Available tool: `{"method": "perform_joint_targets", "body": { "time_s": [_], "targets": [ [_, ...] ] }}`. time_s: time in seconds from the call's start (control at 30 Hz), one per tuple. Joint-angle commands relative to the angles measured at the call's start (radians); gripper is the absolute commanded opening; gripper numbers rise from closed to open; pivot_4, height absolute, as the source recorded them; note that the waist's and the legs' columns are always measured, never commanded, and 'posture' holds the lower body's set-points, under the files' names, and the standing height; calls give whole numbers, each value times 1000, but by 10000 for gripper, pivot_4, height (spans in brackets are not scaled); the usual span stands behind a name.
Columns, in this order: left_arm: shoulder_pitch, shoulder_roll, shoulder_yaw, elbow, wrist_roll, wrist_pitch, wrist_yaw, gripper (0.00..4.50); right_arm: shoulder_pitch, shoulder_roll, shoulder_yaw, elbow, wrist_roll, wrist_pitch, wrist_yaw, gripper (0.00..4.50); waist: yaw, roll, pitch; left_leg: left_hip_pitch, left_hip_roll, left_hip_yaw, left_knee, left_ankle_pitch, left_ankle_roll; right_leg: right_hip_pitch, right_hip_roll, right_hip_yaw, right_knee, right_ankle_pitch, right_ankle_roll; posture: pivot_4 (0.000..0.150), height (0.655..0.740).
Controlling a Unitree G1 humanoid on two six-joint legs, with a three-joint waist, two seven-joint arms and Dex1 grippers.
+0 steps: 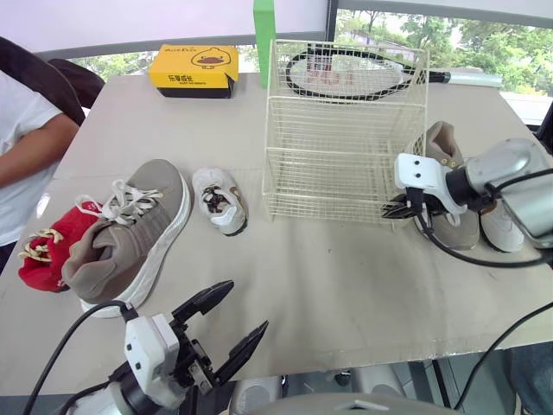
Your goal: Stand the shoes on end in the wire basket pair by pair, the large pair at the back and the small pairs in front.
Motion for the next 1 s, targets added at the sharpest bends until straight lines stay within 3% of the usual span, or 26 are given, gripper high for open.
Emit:
{"method": "perform_joint_targets", "body": {
  "time_s": [0.03,0.33,0.63,0.83,1.0],
  "targets": [
    [7,10,15,6,-14,-26,-13,45000,34,-19,-43,-76,45,21,24,1169,0,0,0,0,0,0,0,0,0,0,0,0,0,0,0,1500,7400],
    [-1,29,35,25,-33,-30,-22,45000,98,0,-92,-51,37,-156,35,1169,-2,0,0,0,0,0,0,0,0,0,0,0,0,0,0,1500,7400],
    [31,19,10,-10,-4,-41,-7,45000,55,58,-89,-87,61,-117,39,1169,-17,0,0,2,1,1,0,0,0,0,2,1,3,0,0,1500,7400],
    [26,29,20,-35,-27,-17,20,45000,65,82,-98,-31,17,-193,-5,1169,-22,0,0,2,0,2,1,0,0,0,1,2,3,0,0,1500,7400],
    [3,38,35,-56,-65,16,54,45000,85,176,-276,-39,270,-123,17,1169,-27,0,0,3,1,2,1,0,0,0,2,3,4,0,0,1500,7400]
  ]
}}
